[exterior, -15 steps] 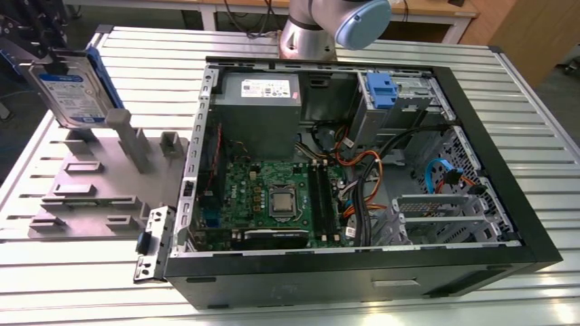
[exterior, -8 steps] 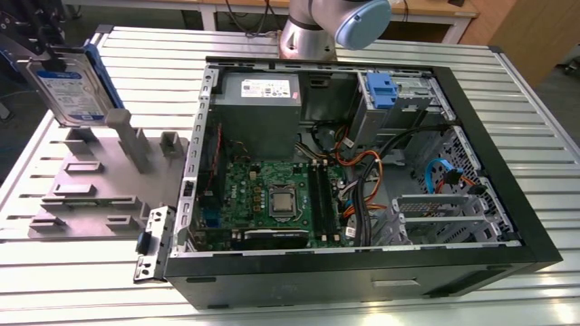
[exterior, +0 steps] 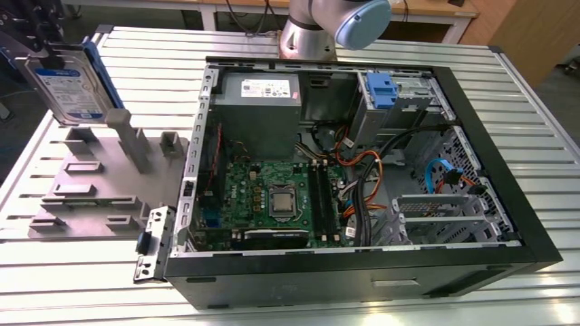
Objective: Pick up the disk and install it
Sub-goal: 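Pick up the disk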
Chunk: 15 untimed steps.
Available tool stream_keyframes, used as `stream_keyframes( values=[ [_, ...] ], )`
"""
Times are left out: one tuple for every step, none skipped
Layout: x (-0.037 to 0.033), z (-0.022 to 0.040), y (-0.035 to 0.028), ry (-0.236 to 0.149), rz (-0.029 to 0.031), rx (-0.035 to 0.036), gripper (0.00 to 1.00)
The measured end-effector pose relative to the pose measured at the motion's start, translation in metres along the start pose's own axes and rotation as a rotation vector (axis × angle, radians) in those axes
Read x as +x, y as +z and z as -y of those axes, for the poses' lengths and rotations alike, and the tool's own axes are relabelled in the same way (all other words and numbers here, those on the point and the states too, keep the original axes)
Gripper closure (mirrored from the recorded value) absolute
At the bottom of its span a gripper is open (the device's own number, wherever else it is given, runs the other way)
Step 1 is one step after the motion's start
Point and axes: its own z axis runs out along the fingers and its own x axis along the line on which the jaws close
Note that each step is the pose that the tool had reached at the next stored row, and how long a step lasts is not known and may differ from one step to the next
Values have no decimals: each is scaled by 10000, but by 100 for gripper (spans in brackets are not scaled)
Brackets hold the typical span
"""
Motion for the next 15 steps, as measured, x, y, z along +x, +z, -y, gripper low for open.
stream_keyframes(
  values=[
    [0, 0, -9, 0, 0, 0, 65],
    [0, 0, -19, 0, 0, 0, 65],
    [-1, 0, -28, 0, 0, 0, 65],
    [-1, 0, -37, 0, 0, 0, 65],
    [-1, 0, -44, 0, 0, 1, 65],
    [-1, 0, -49, 0, 1, 2, 65],
    [-1, 0, -52, 0, 1, 2, 65],
    [-1, 0, -52, 0, 2, 3, 65],
    [-1, 0, -55, 0, 0, 0, 65],
    [-1, 0, -56, 0, 0, 0, 65],
    [-1, 0, -57, 0, 0, 0, 65],
    [-1, 0, -57, 0, 0, 0, 65],
    [-1, 0, -60, 0, -1, -2, 65],
    [-1, 0, -64, 0, -2, -4, 65],
    [-1, 0, -68, 0, -1, -2, 65]
  ],
)
